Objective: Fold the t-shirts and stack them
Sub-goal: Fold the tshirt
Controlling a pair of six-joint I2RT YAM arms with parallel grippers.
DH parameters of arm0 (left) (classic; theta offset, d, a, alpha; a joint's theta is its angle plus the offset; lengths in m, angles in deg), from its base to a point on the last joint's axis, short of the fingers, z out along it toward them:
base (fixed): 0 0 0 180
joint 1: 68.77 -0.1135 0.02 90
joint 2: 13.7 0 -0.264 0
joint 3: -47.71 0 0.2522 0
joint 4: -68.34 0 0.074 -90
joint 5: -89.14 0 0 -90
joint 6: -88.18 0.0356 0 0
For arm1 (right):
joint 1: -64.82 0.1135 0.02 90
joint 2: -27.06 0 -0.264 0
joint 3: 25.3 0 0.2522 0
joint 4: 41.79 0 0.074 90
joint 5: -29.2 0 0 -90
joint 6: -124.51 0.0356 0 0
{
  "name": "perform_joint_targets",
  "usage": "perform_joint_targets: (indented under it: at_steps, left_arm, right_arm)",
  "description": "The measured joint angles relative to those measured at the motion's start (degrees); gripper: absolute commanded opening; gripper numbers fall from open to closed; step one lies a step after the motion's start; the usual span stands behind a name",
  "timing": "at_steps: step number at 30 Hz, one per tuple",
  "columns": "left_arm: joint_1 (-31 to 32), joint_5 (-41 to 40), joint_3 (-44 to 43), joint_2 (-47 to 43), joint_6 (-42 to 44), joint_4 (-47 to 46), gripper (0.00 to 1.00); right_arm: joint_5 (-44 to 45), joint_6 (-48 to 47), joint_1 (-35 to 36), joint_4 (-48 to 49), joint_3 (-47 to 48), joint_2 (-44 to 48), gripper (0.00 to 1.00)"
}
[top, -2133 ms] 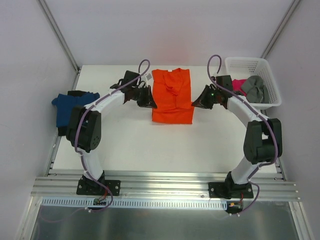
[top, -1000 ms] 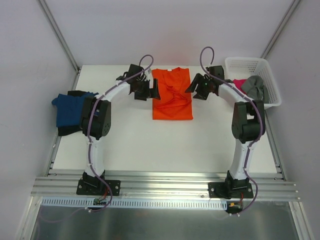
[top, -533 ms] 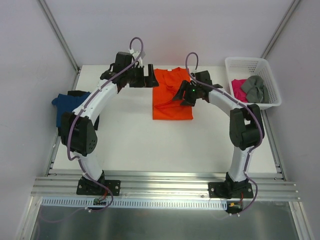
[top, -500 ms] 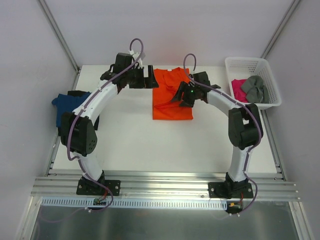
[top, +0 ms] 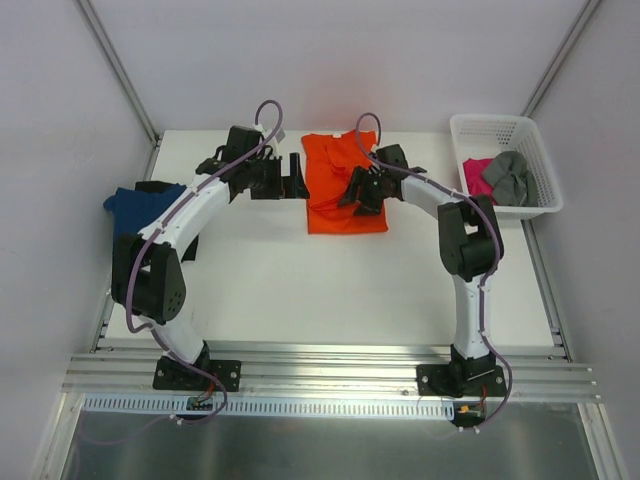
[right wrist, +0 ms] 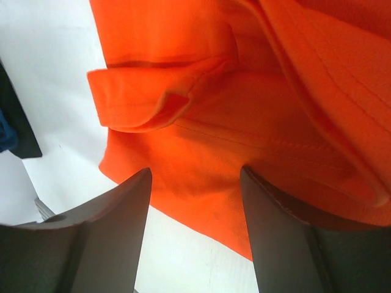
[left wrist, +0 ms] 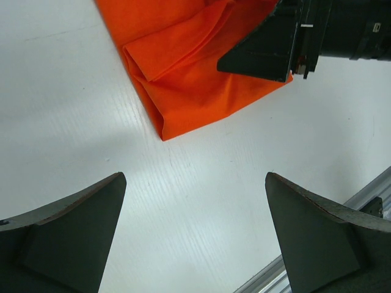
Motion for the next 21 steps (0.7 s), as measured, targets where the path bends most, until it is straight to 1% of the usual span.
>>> perform_joint_targets:
  at_steps: [7, 16, 18, 21]
  left_arm:
    - [-0.13, -0.04, 3.39, -3.13, -0.02, -0.13, 0.99]
    - [-0.48, -0.52, 6.05, -4.09, 0.28, 0.07, 0.99]
    - [-0.48, -0.52, 6.12, -4.28, 0.5, 0.04, 0.99]
    - [-0.48, -0.55, 6.12, -4.52, 1.09, 0.02, 0.99]
  right_arm:
    - [1.31, -0.5, -1.42, 0.09, 9.14, -4.0, 0.63]
    - [3.56, 0.04, -2.32, 2.62, 26.1, -14.43, 0.63]
    - [3.93, 0.13, -2.36, 3.02, 28.02, -15.78, 0.63]
    - [4.15, 0.22, -2.54, 3.13, 28.52, -16.2, 0.63]
